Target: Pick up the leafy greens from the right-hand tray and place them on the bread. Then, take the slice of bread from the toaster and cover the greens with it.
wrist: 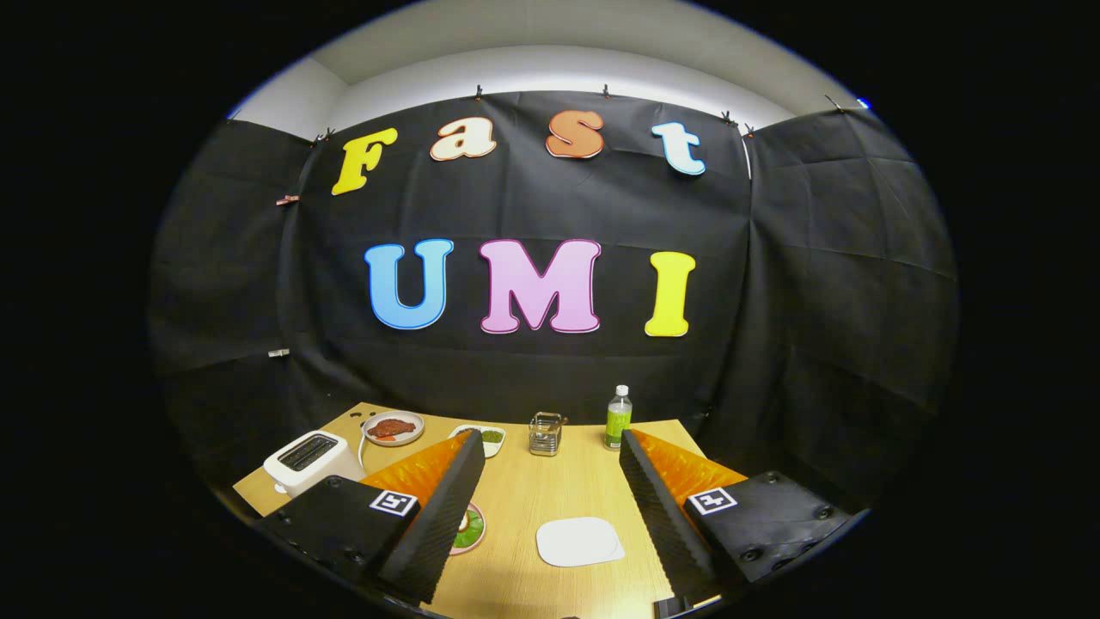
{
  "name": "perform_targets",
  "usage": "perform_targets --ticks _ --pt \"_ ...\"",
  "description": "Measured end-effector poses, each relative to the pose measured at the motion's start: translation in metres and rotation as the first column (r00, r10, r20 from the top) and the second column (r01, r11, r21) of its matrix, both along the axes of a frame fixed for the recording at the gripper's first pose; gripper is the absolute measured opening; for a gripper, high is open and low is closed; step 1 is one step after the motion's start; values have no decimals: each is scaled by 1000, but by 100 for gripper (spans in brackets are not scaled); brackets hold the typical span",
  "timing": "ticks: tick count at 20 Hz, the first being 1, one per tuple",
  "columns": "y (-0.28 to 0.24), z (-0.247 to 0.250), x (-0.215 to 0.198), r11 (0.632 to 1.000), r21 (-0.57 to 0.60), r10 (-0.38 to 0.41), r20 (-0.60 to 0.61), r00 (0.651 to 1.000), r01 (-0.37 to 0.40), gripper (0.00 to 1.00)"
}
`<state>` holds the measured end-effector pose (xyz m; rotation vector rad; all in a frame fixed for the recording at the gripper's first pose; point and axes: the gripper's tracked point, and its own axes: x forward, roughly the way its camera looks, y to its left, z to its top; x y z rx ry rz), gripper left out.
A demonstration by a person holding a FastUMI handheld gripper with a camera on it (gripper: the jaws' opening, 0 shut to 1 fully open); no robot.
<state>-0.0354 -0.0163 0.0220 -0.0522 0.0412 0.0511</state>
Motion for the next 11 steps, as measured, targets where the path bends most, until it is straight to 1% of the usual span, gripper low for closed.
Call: perform_targets --ticks 5,8,11 --pt "-1 -6 9 999 41 -10 -30 1000 11 98" --pt "9 -3 16 998 65 12 -28 1000 -10 98" --pt "20 -6 23 998 55 39 -43 998 -36 98"
